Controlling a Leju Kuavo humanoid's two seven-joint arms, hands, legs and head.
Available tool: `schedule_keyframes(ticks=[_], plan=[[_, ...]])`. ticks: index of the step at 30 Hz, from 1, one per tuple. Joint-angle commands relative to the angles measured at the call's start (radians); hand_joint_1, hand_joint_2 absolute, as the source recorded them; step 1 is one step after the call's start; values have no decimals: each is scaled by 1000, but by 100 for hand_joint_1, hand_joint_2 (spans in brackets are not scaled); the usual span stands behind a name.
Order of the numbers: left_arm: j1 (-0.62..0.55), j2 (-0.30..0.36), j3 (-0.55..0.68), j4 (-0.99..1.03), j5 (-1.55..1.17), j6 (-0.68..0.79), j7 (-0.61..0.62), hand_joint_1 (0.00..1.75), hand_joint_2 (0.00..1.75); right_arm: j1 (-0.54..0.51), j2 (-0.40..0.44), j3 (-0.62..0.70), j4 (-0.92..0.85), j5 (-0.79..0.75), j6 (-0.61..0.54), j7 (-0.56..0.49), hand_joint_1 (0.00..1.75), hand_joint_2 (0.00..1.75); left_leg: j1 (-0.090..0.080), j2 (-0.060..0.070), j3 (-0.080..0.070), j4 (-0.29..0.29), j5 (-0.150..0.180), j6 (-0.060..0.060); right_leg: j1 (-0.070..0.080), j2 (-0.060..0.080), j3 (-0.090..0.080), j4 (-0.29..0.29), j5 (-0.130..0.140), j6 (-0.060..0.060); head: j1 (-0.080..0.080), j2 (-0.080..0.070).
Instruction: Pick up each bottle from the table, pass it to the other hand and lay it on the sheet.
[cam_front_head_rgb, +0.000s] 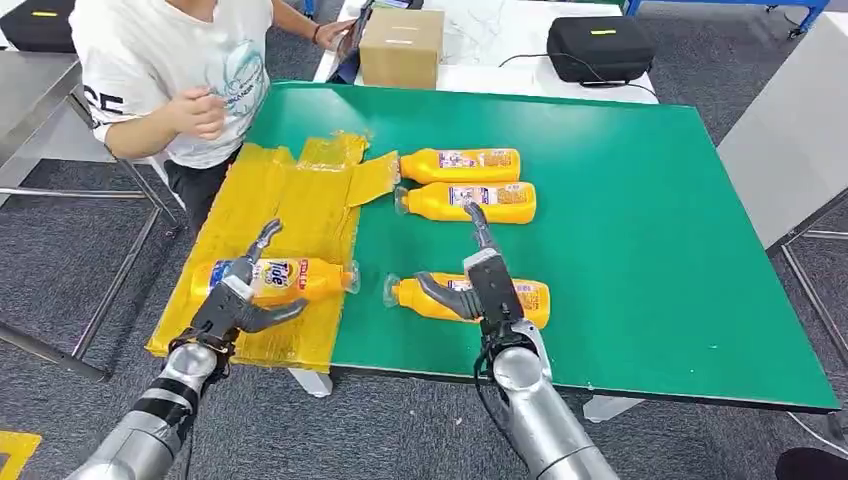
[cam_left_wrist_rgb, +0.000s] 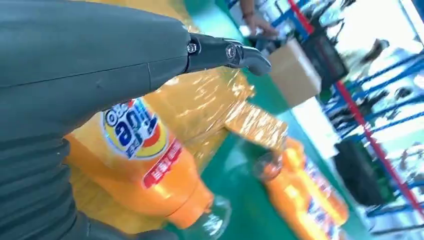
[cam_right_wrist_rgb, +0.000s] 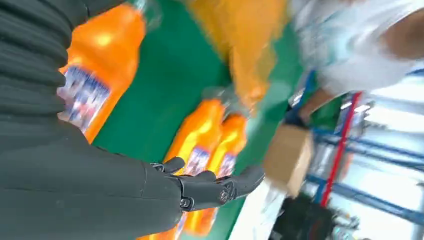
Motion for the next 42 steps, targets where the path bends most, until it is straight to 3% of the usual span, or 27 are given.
schedule_keyframes(ticks=[1,6,13,18,24,31,37,42], plan=[[11,-47,35,-71,26,0,4,0,175,-95,-39,27,194,85,-44,70,0,175,0,-1,2,0,-1,-1,0,0,3,0,-1,-1,0,0],[21,-138,109,-117,51,-9,4,0,175,-100,-84,57,250,263,-105,197,0,175,0,-2,4,0,-2,0,1,-2,4,-1,-2,-1,0,0],[2,-159,134,-97,58,-22,4,0,175,-97,-91,61,251,297,-106,227,0,175,0,0,2,0,-2,0,0,0,3,0,-2,-1,0,0],[-79,-240,228,23,39,-67,13,0,175,-93,-122,44,297,421,-38,306,0,175,1,-4,0,0,0,-1,1,-4,2,-1,-1,-1,0,0],[-115,-255,244,81,10,-88,6,0,175,-125,-155,45,378,491,55,341,0,175,0,-3,1,0,-1,0,0,-3,2,-1,-1,0,0,0],[-113,-253,244,81,17,-109,4,0,175,-129,-155,50,380,498,64,347,0,175,1,-3,2,0,-1,-1,1,-3,3,-1,-2,-1,0,0],[-124,-261,254,98,2,-149,4,0,175,-194,-224,123,431,603,192,409,0,175,0,-2,0,0,0,0,0,-2,1,-1,0,0,0,0],[-138,-260,255,116,11,-193,4,0,175,-324,-296,202,501,649,363,413,0,175,0,-3,1,1,0,1,0,-3,3,-1,-1,0,0,0]])
